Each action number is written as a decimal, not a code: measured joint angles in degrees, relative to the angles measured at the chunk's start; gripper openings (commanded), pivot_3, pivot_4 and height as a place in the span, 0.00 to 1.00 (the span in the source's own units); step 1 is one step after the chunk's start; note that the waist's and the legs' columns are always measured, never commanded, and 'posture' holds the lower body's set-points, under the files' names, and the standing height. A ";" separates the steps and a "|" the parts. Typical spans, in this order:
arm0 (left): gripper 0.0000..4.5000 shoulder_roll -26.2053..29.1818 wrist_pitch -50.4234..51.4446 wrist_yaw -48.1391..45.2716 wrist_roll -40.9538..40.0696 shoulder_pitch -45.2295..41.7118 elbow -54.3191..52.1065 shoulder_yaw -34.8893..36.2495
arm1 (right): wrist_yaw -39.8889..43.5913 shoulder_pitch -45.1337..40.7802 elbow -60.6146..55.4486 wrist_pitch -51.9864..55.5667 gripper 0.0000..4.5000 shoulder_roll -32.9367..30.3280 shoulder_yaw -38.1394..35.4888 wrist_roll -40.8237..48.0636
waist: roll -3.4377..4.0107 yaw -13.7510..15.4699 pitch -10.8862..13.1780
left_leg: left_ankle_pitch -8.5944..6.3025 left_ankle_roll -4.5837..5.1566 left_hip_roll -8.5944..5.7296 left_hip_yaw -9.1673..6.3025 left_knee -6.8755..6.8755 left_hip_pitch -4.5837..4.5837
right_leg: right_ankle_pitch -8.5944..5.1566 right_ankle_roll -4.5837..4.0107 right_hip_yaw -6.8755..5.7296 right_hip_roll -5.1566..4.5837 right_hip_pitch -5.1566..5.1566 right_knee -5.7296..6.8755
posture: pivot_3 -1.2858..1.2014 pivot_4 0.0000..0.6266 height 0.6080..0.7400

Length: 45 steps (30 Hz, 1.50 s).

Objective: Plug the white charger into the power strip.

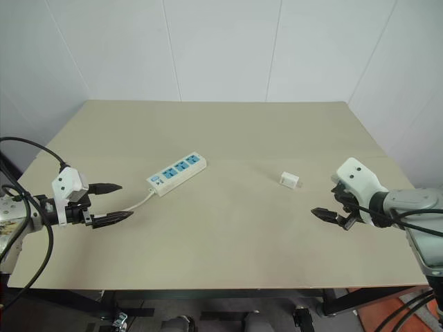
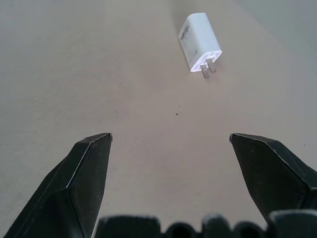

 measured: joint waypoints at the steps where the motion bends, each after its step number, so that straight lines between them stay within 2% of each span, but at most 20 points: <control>1: 0.99 0.00 -0.06 0.02 0.00 0.00 0.00 0.00 | -0.05 -0.10 0.04 -0.01 1.00 0.00 0.02 0.00 | 0.00 0.00 0.00 | 0.00 0.00 0.00 0.00 0.00 0.00 | 0.00 0.00 0.00 0.00 0.00 0.00 | 0.52 0.24 1.00; 15: 0.99 0.00 -0.90 1.33 0.01 0.67 0.02 0.08 | -1.18 -0.97 1.01 -1.69 1.00 0.41 0.20 -0.10 | 0.00 -0.02 0.00 | 0.00 0.00 0.00 0.00 0.00 0.00 | 0.00 0.00 0.00 0.00 0.00 0.00 | 0.52 0.24 1.00; 19: 0.99 -1.24 -2.55 4.16 1.60 -0.17 1.80 0.02 | -1.36 -1.04 1.03 -1.92 1.00 0.74 0.55 -0.22 | 0.01 0.02 0.00 | 0.00 0.00 -0.01 0.00 0.00 0.02 | 0.00 0.00 0.00 -0.01 0.01 0.01 | 0.52 0.24 1.00; 22: 0.99 -5.18 -6.74 8.60 4.61 -4.00 7.17 -0.40 | -1.58 -1.57 1.02 -1.94 1.00 1.14 0.77 -0.54 | 0.00 0.27 -0.01 | 0.00 0.00 -0.02 -0.01 0.03 0.02 | 0.02 0.02 0.00 0.00 0.05 0.01 | 0.52 0.24 1.00; 26: 0.99 -12.23 -16.80 13.72 7.40 -13.89 22.48 -1.03 | -2.64 -2.61 0.44 -1.93 1.00 2.74 2.32 -0.65 | -0.05 0.84 -0.03 | 0.00 0.00 -0.06 -0.01 0.09 -0.02 | 0.08 0.07 0.00 -0.02 0.08 -0.04 | 0.52 0.24 1.00; 32: 0.99 -18.07 -31.26 12.73 11.59 -24.81 47.20 -3.40 | -6.01 -5.78 -4.86 0.80 1.00 7.72 3.94 -0.45 | -0.05 0.77 -0.04 | 0.00 0.01 -0.07 -0.02 0.09 -0.07 | 0.15 -0.03 0.00 -0.01 0.02 0.00 | 0.52 0.24 1.00; 35: 0.99 -20.01 -35.66 12.74 13.28 -28.13 55.25 -4.04 | -8.13 -7.81 -8.69 3.76 1.00 10.72 5.15 0.58 | -0.06 0.76 -0.04 | 0.00 0.00 -0.09 -0.04 0.10 -0.09 | 0.14 0.04 0.00 -0.01 0.02 0.00 | 0.52 0.24 1.00; 41: 0.99 -22.77 -39.83 11.36 13.71 -32.79 63.85 -3.78 | -12.58 -9.86 -16.11 10.68 1.00 14.74 6.92 1.99 | -0.06 0.99 -0.04 | 0.00 0.01 -0.12 -0.06 0.10 -0.13 | 0.16 0.01 -0.01 -0.03 0.02 0.00 | 0.52 0.24 1.00; 45: 0.99 -23.23 -41.20 12.34 15.04 -34.10 66.12 -3.82 | -14.06 -9.86 -18.32 13.68 1.00 14.97 7.06 2.97 | -0.06 1.20 -0.04 | 0.00 0.01 -0.12 -0.06 0.11 -0.05 | 0.15 0.04 -0.01 -0.03 0.06 0.07 | 0.52 0.24 1.00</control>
